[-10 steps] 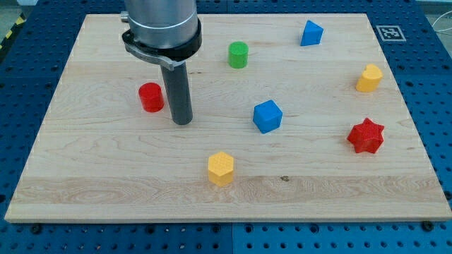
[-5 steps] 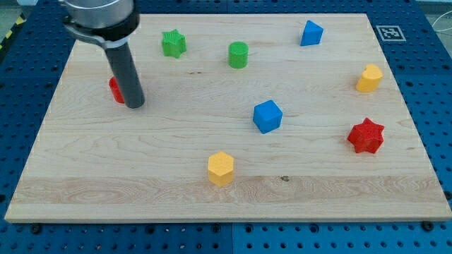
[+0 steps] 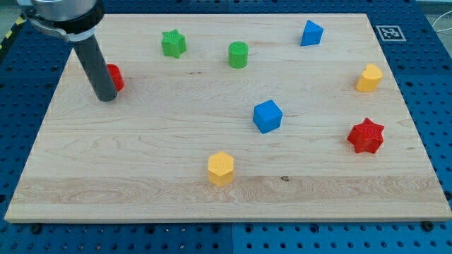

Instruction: Slide the red circle to the top left of the board

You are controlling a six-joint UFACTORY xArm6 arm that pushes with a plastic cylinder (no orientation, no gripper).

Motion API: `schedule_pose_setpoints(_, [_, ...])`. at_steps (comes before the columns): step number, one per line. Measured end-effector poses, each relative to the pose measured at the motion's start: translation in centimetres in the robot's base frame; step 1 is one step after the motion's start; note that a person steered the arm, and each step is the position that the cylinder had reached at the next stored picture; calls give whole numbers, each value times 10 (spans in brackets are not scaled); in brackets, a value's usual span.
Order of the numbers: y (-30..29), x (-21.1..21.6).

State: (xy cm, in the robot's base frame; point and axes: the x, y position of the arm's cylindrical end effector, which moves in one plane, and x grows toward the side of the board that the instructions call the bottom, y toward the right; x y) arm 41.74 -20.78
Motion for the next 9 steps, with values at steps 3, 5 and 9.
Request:
schedule_pose_setpoints(3, [3,-11])
schedule_pose_setpoints(5, [25,-33])
schedule_pose_setpoints(9, [-28,-48])
